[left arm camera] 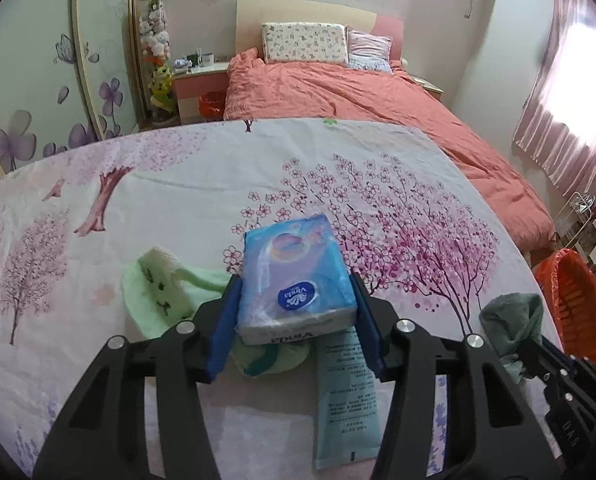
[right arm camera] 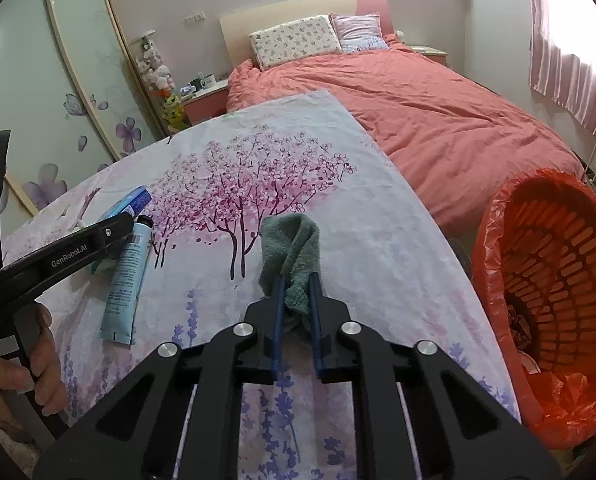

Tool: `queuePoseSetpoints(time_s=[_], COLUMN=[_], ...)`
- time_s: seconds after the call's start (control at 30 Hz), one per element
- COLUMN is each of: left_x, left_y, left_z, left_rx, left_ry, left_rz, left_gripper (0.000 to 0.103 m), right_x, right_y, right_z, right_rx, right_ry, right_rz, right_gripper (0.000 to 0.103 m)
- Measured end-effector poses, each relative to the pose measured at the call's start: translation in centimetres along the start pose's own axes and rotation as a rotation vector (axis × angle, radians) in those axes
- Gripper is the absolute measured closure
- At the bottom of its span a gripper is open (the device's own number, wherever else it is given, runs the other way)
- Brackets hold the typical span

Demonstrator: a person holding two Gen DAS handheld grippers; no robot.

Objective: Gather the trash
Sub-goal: 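Carry cloth and tissue pack over the orange basket and open both grippers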

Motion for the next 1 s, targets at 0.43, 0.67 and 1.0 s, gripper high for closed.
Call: queuePoseSetpoints(time_s=[0.43, 0.67, 1.0], left_x=[5.4, 9.3, 14.0], left_y=[-0.9, -2.4, -6.7], left_z=[-0.2, -0.3, 0.4], left_rx=[-0.040, -0.074, -0.146], left_ry=[-0.095, -0.144, -0.199], left_rz=[0.002, 0.024, 0.092], left_gripper=[0.051, 0.051, 0.051], right_x=[4.0, 7.6, 13.1], right_y=[0.5, 0.1, -2.5], right_z=[-0.9, -1.5, -2.3], right_rx=[0.009, 0.009, -0.022], right_ry=[-0.090, -0.162, -0.289], right_rz=[-0.028, -0.018, 0.021], right_gripper=[0.094, 0.094, 0.094])
Point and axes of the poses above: each gripper's, at about its wrist camera, not at the fingertips, and x roughly against the way its jaws point, y to its left, z to its underside, the point moved 8 cm from there along -x, roughly the way its jaws point, and after that the axes turned 4 degrees about y, right-handed, at the moved point
